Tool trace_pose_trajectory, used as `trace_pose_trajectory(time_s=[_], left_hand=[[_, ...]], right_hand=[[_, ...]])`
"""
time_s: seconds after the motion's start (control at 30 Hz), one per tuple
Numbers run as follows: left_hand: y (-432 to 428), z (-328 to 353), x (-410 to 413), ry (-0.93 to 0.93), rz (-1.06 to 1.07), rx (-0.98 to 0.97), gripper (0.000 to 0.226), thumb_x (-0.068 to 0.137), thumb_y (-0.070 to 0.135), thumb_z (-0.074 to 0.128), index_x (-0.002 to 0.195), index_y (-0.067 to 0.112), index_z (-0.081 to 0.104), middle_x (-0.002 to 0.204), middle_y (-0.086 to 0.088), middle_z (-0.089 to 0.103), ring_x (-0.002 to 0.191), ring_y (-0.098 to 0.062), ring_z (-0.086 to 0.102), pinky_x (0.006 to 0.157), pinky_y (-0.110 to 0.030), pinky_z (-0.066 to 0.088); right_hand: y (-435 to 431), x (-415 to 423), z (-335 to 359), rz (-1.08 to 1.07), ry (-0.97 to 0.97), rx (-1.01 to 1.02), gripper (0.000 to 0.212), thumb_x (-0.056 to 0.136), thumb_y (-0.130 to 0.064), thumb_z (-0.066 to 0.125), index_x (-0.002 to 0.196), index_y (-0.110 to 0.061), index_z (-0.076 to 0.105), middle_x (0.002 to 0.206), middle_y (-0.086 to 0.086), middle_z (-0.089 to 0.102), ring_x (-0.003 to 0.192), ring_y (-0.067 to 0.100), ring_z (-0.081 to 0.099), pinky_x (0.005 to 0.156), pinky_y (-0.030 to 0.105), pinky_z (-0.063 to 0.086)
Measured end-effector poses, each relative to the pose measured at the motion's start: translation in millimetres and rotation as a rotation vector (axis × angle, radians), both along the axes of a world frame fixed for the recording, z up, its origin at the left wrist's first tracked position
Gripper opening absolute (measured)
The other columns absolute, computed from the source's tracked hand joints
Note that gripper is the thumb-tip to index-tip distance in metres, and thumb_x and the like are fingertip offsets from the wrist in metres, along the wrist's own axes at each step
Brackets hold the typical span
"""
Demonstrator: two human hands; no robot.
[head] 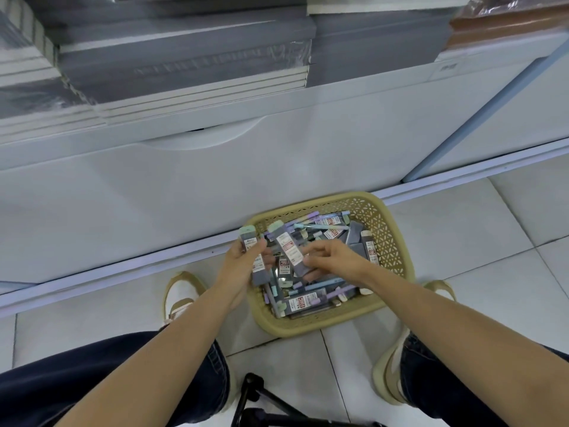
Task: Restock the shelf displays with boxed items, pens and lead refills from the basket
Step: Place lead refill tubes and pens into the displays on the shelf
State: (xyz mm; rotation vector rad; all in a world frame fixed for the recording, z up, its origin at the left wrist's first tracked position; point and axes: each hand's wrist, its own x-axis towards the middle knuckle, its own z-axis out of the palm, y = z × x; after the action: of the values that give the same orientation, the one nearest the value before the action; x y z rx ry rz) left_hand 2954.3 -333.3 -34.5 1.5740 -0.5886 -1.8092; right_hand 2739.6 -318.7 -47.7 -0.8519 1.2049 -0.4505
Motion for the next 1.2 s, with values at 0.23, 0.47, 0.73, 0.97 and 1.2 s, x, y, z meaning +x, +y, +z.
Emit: trace_pose_trajectory(time_s=[0.23,0.47,0.73,0.97,1.2], left_hand=[[-0.9,3.6,4.1,-0.11,-0.027,-0.041,0.013,0.094,0.015,0.06,0.103,0.005,0.058,0.082,-0.006,0.074,0.069,-0.015,0.073,0.051,-0.028,0.055],[-3.5,0.7,18.8,-0.144,-0.025,0.012,0.02,0.096,0.012,0.058,0.11,-0.001,0.057,0.086,-0.015,0.07,0.054,-0.012,0.068,0.047,-0.022,0.052],[-3.8,-1.6,22.4,-0.144,-0.059,-0.021,0.018,0.095,0.014,0.06,0.108,0.002,0.057,0.084,-0.009,0.071,0.06,-0.013,0.069,0.047,-0.024,0.052],[-3.0,-0.4,22.6,-0.13,-0.066,-0.037,0.006,0.095,0.012,0.059,0.099,0.009,0.057,0.082,-0.009,0.069,0.058,-0.012,0.069,0.049,-0.024,0.054],[-3.6,-2.4,22.4,-0.141,-0.055,-0.056,0.009,0.094,0.007,0.058,0.103,0.004,0.056,0.083,-0.015,0.068,0.057,-0.016,0.067,0.057,-0.027,0.058]], right_hand=[[-10.7,26.7,-0.3,0.004,0.17,-0.101,0.012,0.095,-0.016,0.06,0.095,-0.009,0.069,0.086,0.011,0.073,0.078,0.023,0.071,0.075,0.039,0.06],[-1.7,27.4,-42.0,0.142,0.817,-0.286,0.06,0.088,-0.028,0.07,0.138,-0.006,0.043,0.139,0.011,0.046,0.127,0.025,0.046,0.107,0.035,0.039],[2.2,29.4,-56.6,-0.031,0.741,-0.178,0.041,0.087,-0.024,0.072,0.121,-0.006,0.058,0.115,0.012,0.058,0.097,0.027,0.062,0.086,0.037,0.052],[-16.5,-12.8,-32.6,-0.137,0.373,-0.129,0.008,0.093,-0.012,0.059,0.101,-0.012,0.059,0.095,0.01,0.063,0.081,0.02,0.058,0.072,0.029,0.047],[-26.1,11.9,-30.7,0.059,0.555,-0.181,0.024,0.092,-0.036,0.064,0.084,-0.013,0.06,0.064,-0.003,0.051,0.057,0.011,0.044,0.056,0.023,0.037]])
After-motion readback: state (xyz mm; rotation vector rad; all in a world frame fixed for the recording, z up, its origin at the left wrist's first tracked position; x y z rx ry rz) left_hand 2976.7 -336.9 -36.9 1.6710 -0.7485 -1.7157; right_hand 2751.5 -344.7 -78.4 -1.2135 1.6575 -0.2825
